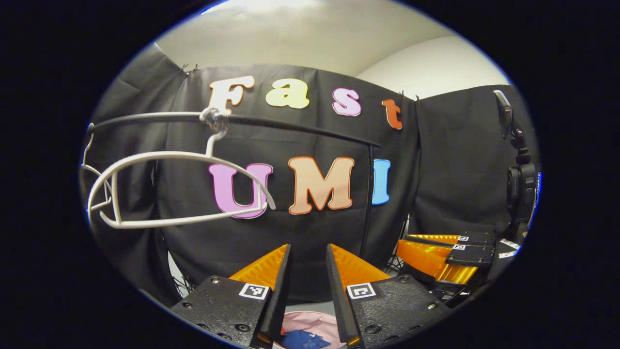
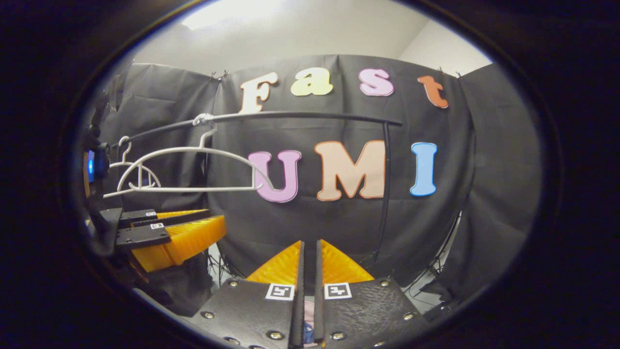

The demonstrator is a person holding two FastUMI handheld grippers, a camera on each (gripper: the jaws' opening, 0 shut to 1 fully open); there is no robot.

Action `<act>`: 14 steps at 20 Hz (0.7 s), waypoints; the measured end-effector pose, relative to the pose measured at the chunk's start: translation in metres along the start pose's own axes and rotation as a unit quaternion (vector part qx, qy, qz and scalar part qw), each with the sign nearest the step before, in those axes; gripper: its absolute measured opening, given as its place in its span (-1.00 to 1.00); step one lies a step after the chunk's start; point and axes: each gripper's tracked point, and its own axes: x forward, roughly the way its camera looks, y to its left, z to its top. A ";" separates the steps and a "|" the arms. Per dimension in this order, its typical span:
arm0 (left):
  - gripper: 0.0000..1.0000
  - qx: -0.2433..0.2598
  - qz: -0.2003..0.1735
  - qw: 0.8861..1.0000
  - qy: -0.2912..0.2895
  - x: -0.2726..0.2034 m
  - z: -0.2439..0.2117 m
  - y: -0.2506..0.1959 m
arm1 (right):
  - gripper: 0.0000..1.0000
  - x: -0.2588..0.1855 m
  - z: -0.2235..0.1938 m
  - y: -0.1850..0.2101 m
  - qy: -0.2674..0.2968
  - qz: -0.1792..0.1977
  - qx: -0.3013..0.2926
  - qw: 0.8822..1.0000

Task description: Grasp the clothes on the hanger with both hands and then place them into the laundry hamper below.

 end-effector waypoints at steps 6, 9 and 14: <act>-0.11 0.001 -0.006 1.000 -0.017 -0.010 0.019 -0.002 | -0.77 -0.023 0.026 -0.010 -0.036 -0.022 -0.002 0.999; 0.38 0.012 -0.014 1.000 -0.020 -0.011 0.019 -0.014 | -0.46 -0.031 0.033 -0.018 -0.049 -0.030 0.002 0.998; 0.97 0.024 -0.023 0.999 -0.035 0.008 0.014 -0.049 | 0.37 -0.039 0.040 -0.047 -0.074 -0.041 -0.033 0.996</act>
